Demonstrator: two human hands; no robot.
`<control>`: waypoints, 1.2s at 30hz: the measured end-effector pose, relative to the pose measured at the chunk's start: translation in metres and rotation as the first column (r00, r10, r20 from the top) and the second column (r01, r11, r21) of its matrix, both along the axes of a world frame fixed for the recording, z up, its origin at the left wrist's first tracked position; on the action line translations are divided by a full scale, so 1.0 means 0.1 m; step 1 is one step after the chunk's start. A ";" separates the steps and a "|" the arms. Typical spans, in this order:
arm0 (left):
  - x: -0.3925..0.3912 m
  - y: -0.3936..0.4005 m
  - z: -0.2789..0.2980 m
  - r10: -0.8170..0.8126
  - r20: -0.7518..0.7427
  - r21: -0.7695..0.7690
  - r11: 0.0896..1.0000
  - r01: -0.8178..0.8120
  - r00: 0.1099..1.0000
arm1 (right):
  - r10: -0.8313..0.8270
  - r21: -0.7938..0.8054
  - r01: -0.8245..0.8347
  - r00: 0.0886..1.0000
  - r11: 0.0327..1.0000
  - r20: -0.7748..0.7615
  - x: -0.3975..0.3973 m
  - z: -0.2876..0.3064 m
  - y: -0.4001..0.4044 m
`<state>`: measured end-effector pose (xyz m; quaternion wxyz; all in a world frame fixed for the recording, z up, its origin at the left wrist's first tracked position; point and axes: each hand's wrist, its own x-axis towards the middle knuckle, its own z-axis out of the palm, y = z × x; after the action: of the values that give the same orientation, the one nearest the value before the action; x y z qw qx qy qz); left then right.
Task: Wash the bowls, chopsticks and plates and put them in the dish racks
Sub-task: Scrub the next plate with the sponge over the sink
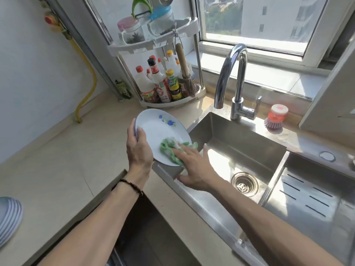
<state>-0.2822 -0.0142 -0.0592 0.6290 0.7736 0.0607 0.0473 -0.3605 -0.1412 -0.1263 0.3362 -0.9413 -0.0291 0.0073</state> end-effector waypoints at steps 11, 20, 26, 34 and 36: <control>0.13 0.00 0.05 -0.043 -0.027 0.001 0.999 0.043 0.999 | 0.119 0.162 -0.122 0.992 0.979 0.029 -0.04 0.07 0.01; 0.18 -0.03 0.05 -0.047 -0.077 -0.029 0.999 0.045 0.996 | 0.097 0.199 -0.105 0.994 0.974 0.049 -0.03 0.08 0.08; 0.17 0.10 0.17 -0.235 -0.305 -0.173 0.967 0.189 0.923 | -0.040 -0.116 0.082 0.944 0.990 0.327 -0.04 -0.10 -0.27; -0.17 -0.26 -0.02 -0.051 -0.064 -0.157 0.987 0.041 0.997 | -0.151 -0.135 0.252 0.848 0.958 0.508 0.10 0.15 0.16; -0.08 -0.23 0.01 -0.019 -0.016 -0.104 0.994 0.017 1.000 | -0.085 -0.047 0.115 0.901 0.992 0.425 0.05 0.17 0.11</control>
<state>-0.2898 -0.0375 -0.0578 0.6684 0.7405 0.0614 0.0318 -0.3559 -0.1302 -0.1095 0.2882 -0.9321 -0.0526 -0.2128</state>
